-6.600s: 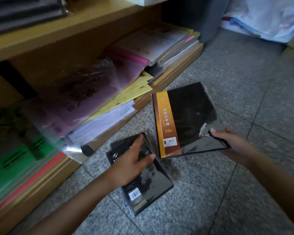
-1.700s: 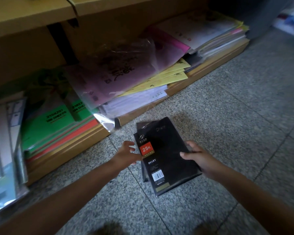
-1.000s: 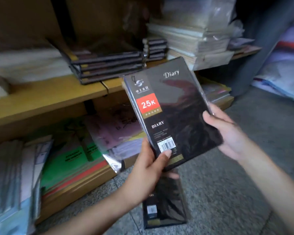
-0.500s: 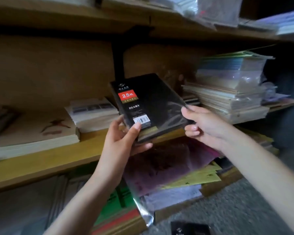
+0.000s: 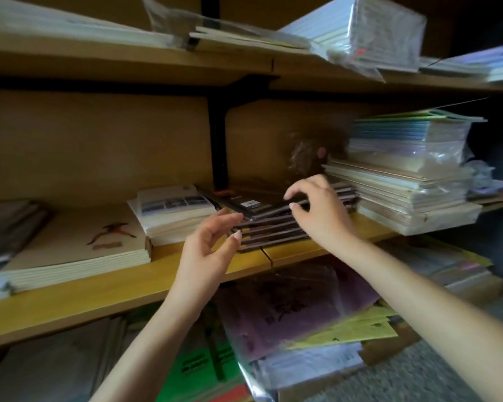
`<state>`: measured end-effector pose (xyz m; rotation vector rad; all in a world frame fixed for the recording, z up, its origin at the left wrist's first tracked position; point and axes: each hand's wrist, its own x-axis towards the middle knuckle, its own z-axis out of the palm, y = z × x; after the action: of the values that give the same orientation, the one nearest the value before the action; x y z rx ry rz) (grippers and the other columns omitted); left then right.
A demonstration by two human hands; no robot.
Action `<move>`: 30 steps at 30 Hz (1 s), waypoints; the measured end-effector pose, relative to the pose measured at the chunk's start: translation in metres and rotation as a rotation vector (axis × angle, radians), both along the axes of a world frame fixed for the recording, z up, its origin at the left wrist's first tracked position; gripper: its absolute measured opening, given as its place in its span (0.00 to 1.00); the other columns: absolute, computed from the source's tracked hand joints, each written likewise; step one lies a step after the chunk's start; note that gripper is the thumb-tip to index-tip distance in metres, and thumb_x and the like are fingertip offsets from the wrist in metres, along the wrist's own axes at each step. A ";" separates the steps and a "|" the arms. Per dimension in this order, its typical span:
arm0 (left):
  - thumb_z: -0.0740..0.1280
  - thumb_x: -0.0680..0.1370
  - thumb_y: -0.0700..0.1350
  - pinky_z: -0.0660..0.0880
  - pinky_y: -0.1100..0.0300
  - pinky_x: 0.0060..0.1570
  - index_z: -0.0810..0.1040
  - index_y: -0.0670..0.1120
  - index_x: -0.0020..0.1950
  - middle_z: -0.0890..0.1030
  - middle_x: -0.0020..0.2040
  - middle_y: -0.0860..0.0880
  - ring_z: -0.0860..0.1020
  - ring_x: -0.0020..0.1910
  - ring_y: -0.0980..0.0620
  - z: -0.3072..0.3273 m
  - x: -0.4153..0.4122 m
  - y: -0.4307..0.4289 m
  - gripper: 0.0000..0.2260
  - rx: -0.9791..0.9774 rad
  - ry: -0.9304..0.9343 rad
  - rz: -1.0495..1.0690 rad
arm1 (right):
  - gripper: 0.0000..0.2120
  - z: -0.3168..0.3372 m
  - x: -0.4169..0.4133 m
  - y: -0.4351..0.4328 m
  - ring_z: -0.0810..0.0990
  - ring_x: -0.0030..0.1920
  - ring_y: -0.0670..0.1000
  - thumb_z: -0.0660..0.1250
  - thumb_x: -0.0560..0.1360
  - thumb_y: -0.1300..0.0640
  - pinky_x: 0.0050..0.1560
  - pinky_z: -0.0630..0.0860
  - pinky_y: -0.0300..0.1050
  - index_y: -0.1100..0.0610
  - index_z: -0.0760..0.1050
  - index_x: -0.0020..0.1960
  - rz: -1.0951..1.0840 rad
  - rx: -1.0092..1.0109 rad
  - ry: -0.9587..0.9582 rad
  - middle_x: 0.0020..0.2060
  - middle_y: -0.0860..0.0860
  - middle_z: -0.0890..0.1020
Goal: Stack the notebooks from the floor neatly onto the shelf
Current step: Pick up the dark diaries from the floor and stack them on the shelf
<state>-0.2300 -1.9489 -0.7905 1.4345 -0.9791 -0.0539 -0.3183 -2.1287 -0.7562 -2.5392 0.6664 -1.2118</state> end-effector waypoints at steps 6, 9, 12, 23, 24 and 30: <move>0.67 0.76 0.40 0.69 0.47 0.65 0.80 0.59 0.48 0.78 0.58 0.58 0.74 0.62 0.59 -0.004 0.006 0.001 0.12 -0.029 -0.029 0.052 | 0.07 -0.020 0.012 0.012 0.65 0.69 0.47 0.61 0.79 0.52 0.66 0.57 0.42 0.46 0.75 0.55 0.320 -0.257 0.250 0.67 0.41 0.70; 0.66 0.76 0.40 0.71 0.46 0.64 0.80 0.57 0.48 0.79 0.56 0.57 0.75 0.60 0.58 -0.009 0.012 0.004 0.11 -0.035 -0.031 0.064 | 0.11 -0.020 0.019 0.018 0.57 0.74 0.44 0.54 0.81 0.52 0.70 0.56 0.43 0.46 0.72 0.61 0.322 -0.160 0.319 0.72 0.40 0.63; 0.65 0.76 0.41 0.73 0.45 0.61 0.81 0.56 0.47 0.80 0.53 0.59 0.76 0.58 0.57 -0.012 0.016 0.006 0.10 -0.072 -0.015 0.078 | 0.11 -0.011 0.025 0.021 0.58 0.74 0.47 0.49 0.83 0.52 0.69 0.59 0.47 0.48 0.68 0.59 0.303 -0.061 0.415 0.74 0.44 0.61; 0.63 0.76 0.35 0.73 0.45 0.60 0.80 0.52 0.47 0.79 0.53 0.54 0.76 0.58 0.56 -0.024 0.006 -0.006 0.12 -0.083 -0.081 0.051 | 0.16 -0.015 0.050 0.017 0.68 0.68 0.49 0.52 0.81 0.57 0.65 0.67 0.46 0.50 0.68 0.68 0.419 0.013 0.342 0.71 0.48 0.67; 0.63 0.76 0.35 0.73 0.47 0.61 0.79 0.51 0.47 0.79 0.53 0.55 0.75 0.58 0.57 -0.026 0.003 -0.007 0.12 -0.086 -0.101 0.056 | 0.16 -0.023 0.041 0.021 0.68 0.67 0.48 0.54 0.80 0.60 0.65 0.66 0.43 0.52 0.70 0.65 0.404 -0.079 0.220 0.68 0.48 0.71; 0.61 0.75 0.38 0.74 0.64 0.45 0.77 0.48 0.46 0.79 0.45 0.53 0.78 0.46 0.56 -0.069 -0.028 -0.012 0.08 0.051 -0.313 -0.088 | 0.11 -0.127 -0.040 0.018 0.73 0.49 0.50 0.57 0.69 0.65 0.49 0.67 0.40 0.60 0.74 0.48 0.245 -0.244 -0.076 0.46 0.53 0.76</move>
<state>-0.2577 -1.9613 -0.8595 1.4732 -1.3047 0.0841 -0.3581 -2.1108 -0.8831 -2.6523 0.1906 -1.3632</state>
